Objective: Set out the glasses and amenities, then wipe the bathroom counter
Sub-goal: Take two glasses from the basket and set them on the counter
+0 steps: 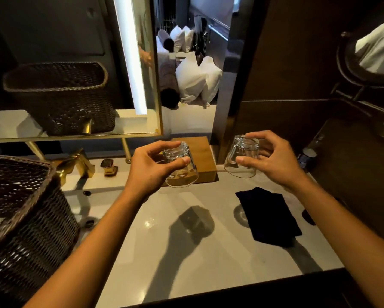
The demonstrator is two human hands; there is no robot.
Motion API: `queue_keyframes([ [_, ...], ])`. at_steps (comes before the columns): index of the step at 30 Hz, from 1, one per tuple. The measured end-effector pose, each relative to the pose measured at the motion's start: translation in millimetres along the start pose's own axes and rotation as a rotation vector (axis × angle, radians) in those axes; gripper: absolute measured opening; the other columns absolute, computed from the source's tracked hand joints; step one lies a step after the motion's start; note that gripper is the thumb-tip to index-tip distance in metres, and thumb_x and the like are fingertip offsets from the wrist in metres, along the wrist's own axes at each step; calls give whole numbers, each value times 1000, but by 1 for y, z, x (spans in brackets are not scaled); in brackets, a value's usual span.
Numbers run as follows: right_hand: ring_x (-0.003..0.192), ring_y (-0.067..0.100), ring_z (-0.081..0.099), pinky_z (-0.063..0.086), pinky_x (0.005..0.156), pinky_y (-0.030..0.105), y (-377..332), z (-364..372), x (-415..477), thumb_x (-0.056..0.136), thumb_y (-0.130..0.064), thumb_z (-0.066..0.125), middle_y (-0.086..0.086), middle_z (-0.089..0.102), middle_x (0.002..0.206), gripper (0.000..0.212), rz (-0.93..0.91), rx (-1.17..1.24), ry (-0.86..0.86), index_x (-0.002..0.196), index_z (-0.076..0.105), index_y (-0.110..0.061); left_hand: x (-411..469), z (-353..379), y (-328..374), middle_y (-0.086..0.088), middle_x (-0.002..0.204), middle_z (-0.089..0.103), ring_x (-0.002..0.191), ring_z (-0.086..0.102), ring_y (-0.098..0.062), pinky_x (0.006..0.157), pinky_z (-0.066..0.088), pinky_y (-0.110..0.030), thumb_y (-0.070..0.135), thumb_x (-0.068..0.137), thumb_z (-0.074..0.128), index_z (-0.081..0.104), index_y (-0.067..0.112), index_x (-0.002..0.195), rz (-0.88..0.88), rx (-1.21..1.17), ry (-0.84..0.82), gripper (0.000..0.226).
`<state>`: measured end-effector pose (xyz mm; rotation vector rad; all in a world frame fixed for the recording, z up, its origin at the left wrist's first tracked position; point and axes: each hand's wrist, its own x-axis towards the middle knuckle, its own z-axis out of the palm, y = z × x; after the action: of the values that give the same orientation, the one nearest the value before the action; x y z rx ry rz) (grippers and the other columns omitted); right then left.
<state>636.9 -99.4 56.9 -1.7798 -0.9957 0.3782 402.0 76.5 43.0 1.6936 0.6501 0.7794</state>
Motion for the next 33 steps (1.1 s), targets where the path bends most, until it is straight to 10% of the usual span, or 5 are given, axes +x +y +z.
queue_keyframes([
  [7,107,7,66,58,82,21,76,-78,38,63,-19,91,-6,67,115,62,60,-11,49,116,61,-18,53,96,-21,3,120,74,108,72,-10,85,64,-34,20,75,86,72,24,120,-36,48,-4,48],
  [14,111,18,63,59,86,36,167,-142,78,58,-18,94,-3,63,119,71,143,-36,90,118,57,-24,103,204,-34,20,112,64,101,67,-2,79,60,-17,18,74,86,59,25,136,-90,35,-93,68],
  [20,110,19,63,56,93,37,241,-174,102,62,-13,93,-3,61,118,81,272,-30,125,132,53,-22,144,284,-64,1,129,70,114,69,-14,98,59,-40,43,57,94,55,18,143,-170,107,-104,97],
  [25,106,20,66,57,92,49,298,-177,115,57,-17,94,-1,66,115,74,350,-73,168,120,56,-24,167,336,-93,2,129,67,114,66,-14,97,58,-31,25,63,95,59,20,135,-216,176,-121,80],
  [33,101,21,62,51,84,32,353,-151,120,62,-17,91,2,65,110,65,401,-184,203,116,56,-26,175,398,-147,10,118,69,109,68,-12,97,58,-32,25,65,94,65,31,121,-207,280,-108,63],
])
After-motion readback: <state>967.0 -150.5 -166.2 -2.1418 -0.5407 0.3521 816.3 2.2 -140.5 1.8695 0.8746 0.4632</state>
